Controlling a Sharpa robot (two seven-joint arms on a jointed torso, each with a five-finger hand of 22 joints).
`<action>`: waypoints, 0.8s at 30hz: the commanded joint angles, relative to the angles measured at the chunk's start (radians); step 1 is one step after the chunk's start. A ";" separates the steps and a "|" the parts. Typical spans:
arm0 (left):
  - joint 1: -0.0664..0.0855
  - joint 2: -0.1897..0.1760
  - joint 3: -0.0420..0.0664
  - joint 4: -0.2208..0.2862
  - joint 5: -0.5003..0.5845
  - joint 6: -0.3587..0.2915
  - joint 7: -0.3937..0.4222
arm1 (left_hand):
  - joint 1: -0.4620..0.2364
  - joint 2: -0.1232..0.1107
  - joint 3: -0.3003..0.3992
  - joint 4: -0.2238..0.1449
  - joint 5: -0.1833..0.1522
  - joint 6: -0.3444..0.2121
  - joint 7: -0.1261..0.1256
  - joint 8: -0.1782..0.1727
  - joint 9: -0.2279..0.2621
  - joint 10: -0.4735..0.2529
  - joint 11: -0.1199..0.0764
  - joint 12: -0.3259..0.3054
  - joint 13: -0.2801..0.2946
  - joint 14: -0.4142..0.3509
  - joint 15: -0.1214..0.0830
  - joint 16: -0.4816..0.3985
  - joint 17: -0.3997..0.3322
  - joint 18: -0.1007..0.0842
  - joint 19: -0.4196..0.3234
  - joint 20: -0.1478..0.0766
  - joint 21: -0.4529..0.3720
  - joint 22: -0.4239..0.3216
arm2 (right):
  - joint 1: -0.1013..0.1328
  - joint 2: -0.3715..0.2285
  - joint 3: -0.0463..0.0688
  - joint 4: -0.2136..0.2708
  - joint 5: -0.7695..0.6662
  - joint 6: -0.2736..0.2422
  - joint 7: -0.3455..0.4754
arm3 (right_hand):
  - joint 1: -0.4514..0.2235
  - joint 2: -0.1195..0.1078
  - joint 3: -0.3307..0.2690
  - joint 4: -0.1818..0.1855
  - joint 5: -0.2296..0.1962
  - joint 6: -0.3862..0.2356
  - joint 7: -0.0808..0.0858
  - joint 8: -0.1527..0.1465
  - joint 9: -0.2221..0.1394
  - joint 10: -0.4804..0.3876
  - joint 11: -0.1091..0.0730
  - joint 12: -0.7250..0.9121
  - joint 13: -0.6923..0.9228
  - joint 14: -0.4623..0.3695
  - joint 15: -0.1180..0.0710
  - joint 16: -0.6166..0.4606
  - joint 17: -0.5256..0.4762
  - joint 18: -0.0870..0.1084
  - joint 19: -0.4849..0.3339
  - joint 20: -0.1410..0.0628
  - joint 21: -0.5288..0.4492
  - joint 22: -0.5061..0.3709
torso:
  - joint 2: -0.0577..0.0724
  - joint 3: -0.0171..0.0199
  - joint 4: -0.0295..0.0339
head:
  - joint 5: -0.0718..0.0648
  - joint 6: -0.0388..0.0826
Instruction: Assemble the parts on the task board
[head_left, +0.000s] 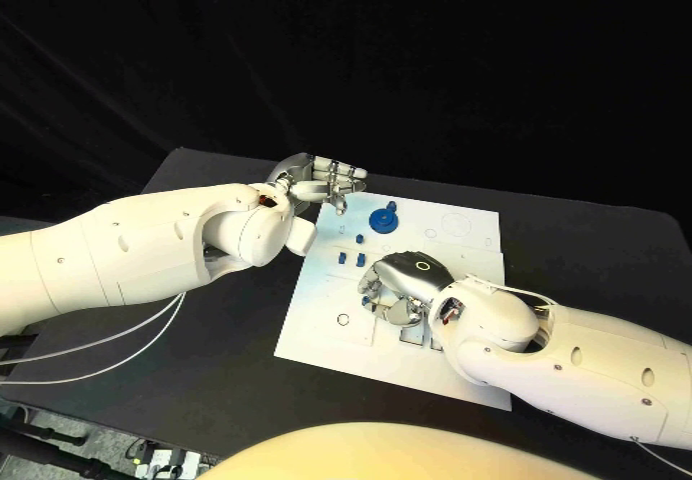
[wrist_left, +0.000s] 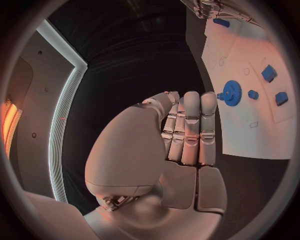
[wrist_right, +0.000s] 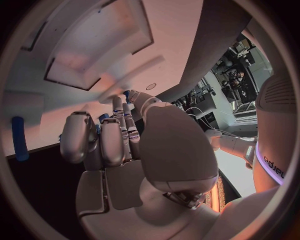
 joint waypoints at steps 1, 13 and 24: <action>0.001 0.002 0.001 0.001 0.003 0.018 -0.001 | -0.001 0.009 0.001 -0.008 0.001 -0.011 0.000 -0.004 -0.002 -0.009 0.001 0.007 0.001 -0.009 -0.001 -0.005 -0.002 0.013 -0.009 0.001 -0.006 -0.003 | -0.003 -0.006 -0.002 0.002 -0.017 -0.030 -0.020 | -0.006 -0.011 -0.010 0.000 0.003 -0.016 0.005 -0.006 -0.006 -0.015 0.005 -0.003 0.000 0.034 0.011 -0.002 -0.004 -0.001 -0.006 0.007 -0.011 0.111 | 0.000 0.0004 0.0000 | -0.001 0.002; 0.001 -0.004 0.000 0.003 0.003 0.019 -0.003 | -0.001 0.009 0.001 -0.008 0.001 -0.011 0.000 -0.004 -0.002 -0.009 0.001 0.007 0.001 -0.009 -0.001 -0.005 -0.002 0.013 -0.009 0.001 -0.006 -0.003 | 0.022 -0.143 0.011 0.126 -0.002 -0.048 -0.029 | -0.010 -0.018 -0.023 -0.001 0.002 -0.010 -0.002 0.002 -0.008 -0.017 0.002 0.006 -0.002 0.036 0.010 0.009 0.006 -0.001 -0.004 0.011 -0.009 0.113 | 0.000 0.0002 -0.0016 | -0.019 0.014; 0.001 -0.007 -0.001 0.003 0.003 0.020 0.000 | -0.001 0.009 0.002 -0.008 0.001 -0.012 0.000 -0.005 -0.002 -0.010 0.001 0.008 0.001 -0.010 0.000 -0.005 -0.002 0.013 -0.010 0.002 -0.006 -0.004 | 0.121 -0.294 0.024 0.153 0.036 0.077 0.005 | -0.016 -0.037 -0.107 0.001 0.047 -0.005 -0.023 -0.001 -0.017 -0.055 -0.006 0.013 -0.015 0.030 0.005 0.004 -0.011 0.007 -0.018 0.009 -0.044 0.102 | -0.004 0.0006 -0.0079 | -0.052 0.029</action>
